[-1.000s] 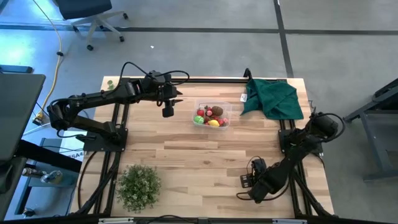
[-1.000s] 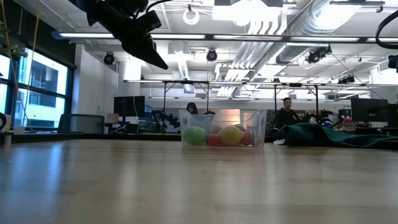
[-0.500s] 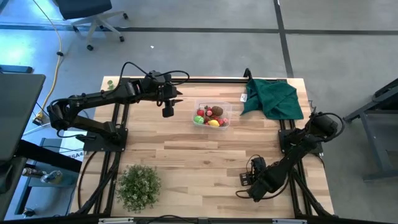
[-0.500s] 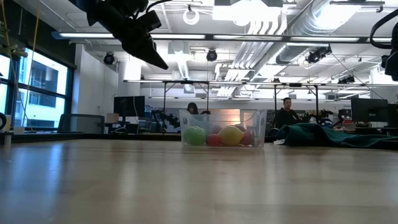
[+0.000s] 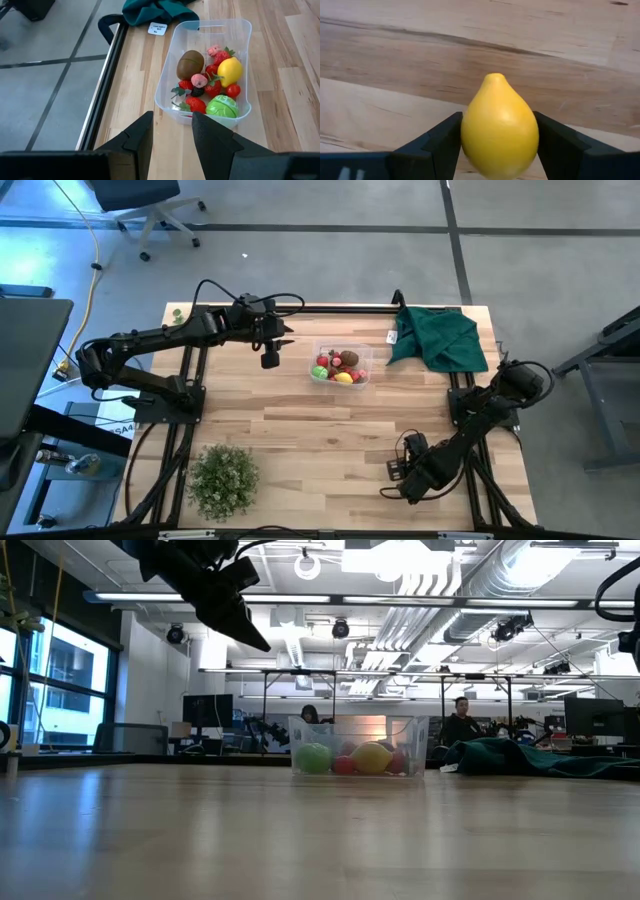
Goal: Pick and placing Produce into tupperware
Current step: Put the yellow lemon into the transparent bin
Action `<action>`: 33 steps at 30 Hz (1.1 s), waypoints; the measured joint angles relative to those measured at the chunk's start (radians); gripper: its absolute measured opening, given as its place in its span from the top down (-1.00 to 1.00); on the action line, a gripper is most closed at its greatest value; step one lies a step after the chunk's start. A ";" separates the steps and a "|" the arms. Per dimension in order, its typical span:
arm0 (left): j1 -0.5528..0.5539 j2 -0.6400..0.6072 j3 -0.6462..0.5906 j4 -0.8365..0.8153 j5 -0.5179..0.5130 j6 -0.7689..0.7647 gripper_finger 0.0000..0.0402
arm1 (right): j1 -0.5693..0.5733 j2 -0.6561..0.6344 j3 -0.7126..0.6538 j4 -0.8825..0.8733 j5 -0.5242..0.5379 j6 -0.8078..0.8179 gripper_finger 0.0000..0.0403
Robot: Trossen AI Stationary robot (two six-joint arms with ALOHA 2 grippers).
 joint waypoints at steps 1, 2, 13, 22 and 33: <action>0.000 0.000 0.000 0.000 0.000 0.000 0.38 | -0.001 0.000 0.000 0.000 0.001 -0.001 -0.09; 0.000 0.000 0.000 0.000 0.000 0.000 0.38 | -0.002 0.000 0.000 0.002 0.001 -0.004 -0.09; 0.000 0.000 0.000 0.000 0.000 0.000 0.38 | -0.001 -0.002 0.001 0.005 0.004 -0.011 0.06; 0.000 0.000 0.000 0.000 0.000 0.000 0.38 | -0.002 -0.003 0.001 0.008 0.058 -0.038 0.06; 0.000 0.000 0.000 0.000 0.000 0.000 0.38 | -0.021 -0.137 0.002 0.027 0.317 -0.126 0.06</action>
